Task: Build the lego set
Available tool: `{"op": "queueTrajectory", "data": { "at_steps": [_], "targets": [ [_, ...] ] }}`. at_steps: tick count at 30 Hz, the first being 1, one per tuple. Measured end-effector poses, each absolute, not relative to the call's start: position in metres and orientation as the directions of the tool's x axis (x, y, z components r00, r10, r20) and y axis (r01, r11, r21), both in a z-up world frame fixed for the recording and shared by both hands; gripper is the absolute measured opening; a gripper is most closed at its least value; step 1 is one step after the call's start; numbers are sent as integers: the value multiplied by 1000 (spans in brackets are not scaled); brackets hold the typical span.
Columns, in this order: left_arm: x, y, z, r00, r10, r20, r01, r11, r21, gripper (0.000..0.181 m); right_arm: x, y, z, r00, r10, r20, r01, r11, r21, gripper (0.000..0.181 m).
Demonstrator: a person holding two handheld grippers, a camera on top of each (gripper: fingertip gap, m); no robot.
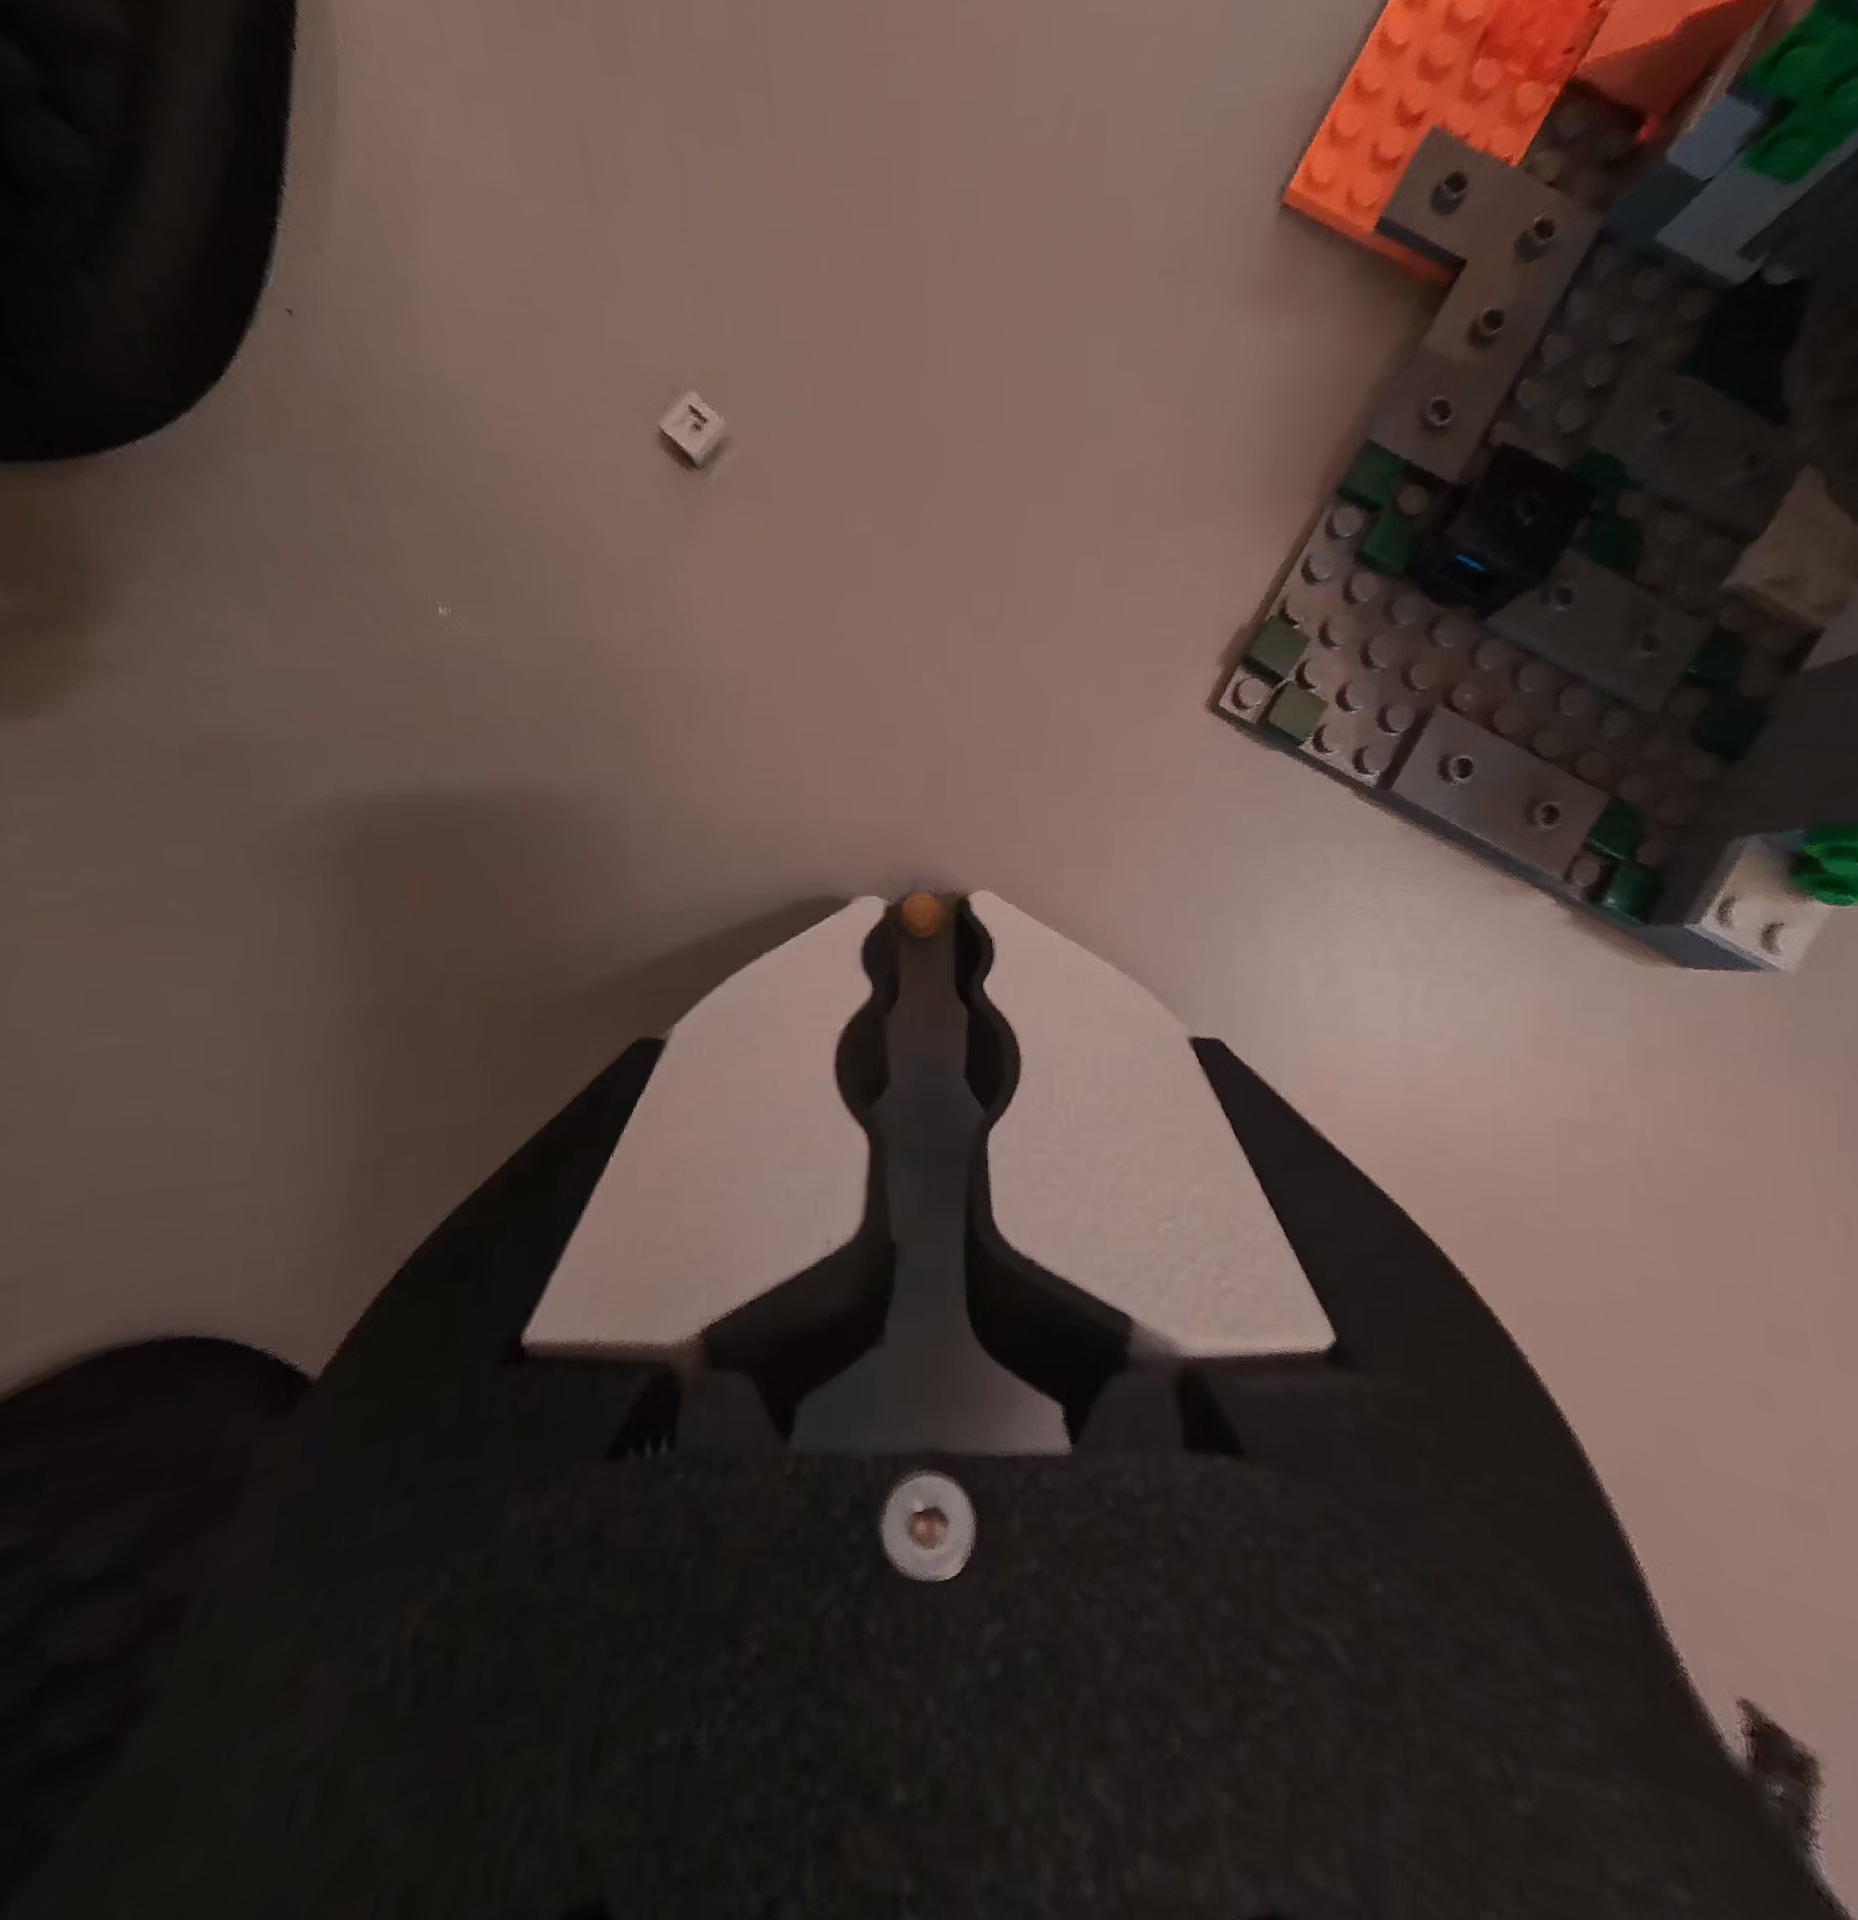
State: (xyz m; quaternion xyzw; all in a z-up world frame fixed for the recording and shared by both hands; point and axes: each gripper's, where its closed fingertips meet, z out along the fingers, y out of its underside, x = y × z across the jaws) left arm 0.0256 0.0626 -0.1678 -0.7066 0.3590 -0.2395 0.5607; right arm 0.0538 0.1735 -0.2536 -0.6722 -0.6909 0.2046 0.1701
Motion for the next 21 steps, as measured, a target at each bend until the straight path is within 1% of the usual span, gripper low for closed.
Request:
{"op": "queueTrajectory", "data": {
  "at_steps": [3, 5, 9, 11, 15, 21],
  "targets": [
    [25, 63, -168, 628, -776, -58, -236, -119, -965, 16, 54, 172, -253, -52, 997, -57, 861, 16, -508, 7],
    [25, 63, -169, 627, -777, -53, -235, -124, -964, 16, 50, 165, -246, -76, 994, -78, 839, 21, -543, 7],
    [26, 64, -171, 625, -780, -42, -239, -139, -961, 16, 29, 123, -194, -245, 964, -103, 701, 103, -706, 7],
    [27, 64, -172, 622, -782, -41, -244, -145, -959, 16, 22, 96, -168, -348, 934, -84, 642, 172, -747, 7],
    [28, 64, -173, 619, -784, -45, -254, -145, -956, 16, 17, 57, -153, -504, 863, 0, 608, 355, -710, 7],
    [27, 62, -170, 619, -783, -62, -249, -121, -961, 16, 17, 46, -159, -562, 826, 31, 624, 449, -639, 7]
  ]
}}
